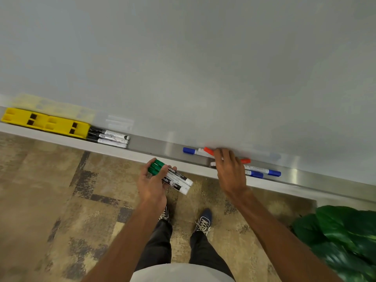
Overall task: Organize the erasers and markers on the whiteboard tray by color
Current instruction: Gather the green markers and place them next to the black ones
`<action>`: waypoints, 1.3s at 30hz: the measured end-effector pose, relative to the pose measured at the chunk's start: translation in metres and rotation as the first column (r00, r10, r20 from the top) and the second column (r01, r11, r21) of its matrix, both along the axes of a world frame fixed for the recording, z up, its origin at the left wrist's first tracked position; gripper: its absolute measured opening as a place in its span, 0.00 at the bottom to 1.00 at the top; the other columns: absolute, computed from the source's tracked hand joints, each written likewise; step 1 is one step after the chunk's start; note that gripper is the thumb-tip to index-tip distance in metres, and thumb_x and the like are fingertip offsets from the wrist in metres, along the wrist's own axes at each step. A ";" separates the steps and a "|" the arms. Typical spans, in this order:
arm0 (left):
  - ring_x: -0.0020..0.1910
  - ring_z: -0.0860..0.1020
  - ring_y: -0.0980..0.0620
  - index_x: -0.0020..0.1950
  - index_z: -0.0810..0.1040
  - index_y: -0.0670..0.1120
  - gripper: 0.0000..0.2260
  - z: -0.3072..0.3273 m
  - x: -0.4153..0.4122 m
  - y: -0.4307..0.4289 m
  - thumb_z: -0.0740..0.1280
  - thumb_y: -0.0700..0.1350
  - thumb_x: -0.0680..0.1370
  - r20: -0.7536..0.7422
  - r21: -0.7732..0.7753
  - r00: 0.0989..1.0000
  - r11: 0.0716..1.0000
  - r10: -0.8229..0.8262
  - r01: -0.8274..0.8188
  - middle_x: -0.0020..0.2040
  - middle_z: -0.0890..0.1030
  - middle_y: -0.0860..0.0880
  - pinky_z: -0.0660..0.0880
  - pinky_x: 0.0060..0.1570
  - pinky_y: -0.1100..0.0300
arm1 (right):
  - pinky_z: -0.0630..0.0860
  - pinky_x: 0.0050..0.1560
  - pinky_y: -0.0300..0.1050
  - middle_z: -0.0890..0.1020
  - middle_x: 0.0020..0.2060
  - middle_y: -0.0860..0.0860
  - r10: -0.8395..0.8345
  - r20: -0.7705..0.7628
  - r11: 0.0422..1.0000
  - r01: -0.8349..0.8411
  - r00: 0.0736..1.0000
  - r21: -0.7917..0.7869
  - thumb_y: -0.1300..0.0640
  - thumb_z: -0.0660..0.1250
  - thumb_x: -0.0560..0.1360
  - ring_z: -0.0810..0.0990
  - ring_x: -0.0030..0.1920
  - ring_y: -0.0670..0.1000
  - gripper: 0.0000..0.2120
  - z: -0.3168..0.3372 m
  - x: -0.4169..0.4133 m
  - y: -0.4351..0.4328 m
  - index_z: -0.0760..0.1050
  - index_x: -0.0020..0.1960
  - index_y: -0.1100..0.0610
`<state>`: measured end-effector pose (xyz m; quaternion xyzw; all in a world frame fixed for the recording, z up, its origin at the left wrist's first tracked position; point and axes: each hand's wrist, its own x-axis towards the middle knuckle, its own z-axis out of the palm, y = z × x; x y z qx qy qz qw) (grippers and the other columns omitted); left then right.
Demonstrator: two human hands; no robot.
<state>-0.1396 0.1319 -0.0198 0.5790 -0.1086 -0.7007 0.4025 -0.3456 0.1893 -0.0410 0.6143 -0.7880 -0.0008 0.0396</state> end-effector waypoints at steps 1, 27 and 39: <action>0.47 0.86 0.41 0.63 0.77 0.47 0.19 0.000 0.000 0.000 0.68 0.30 0.76 0.000 0.004 1.000 1.000 0.000 0.000 0.60 0.79 0.32 0.83 0.47 0.47 | 0.83 0.44 0.55 0.81 0.48 0.62 0.003 0.011 1.000 -0.003 1.000 -0.019 0.70 0.78 0.63 0.83 0.46 0.61 0.24 0.000 -0.001 0.001 0.77 0.57 0.65; 0.45 0.86 0.39 0.58 0.79 0.52 0.19 0.001 0.001 -0.055 0.71 0.30 0.75 0.091 -0.100 0.984 0.985 0.150 -0.141 0.46 0.86 0.39 0.84 0.42 0.46 | 0.84 0.45 0.48 0.85 0.49 0.58 -0.154 0.850 0.815 0.422 -0.503 0.397 0.65 0.72 0.74 0.86 0.49 0.57 0.09 0.027 0.103 -0.039 0.81 0.54 0.62; 0.61 0.74 0.53 0.72 0.69 0.48 0.18 -0.011 0.050 -0.076 0.64 0.49 0.83 0.760 -0.340 0.650 0.866 0.024 0.365 0.64 0.75 0.47 0.76 0.61 0.53 | 0.84 0.47 0.51 0.85 0.41 0.56 -0.202 0.922 0.790 0.501 -0.332 0.353 0.71 0.71 0.73 0.86 0.39 0.50 0.13 0.009 0.116 -0.097 0.81 0.56 0.65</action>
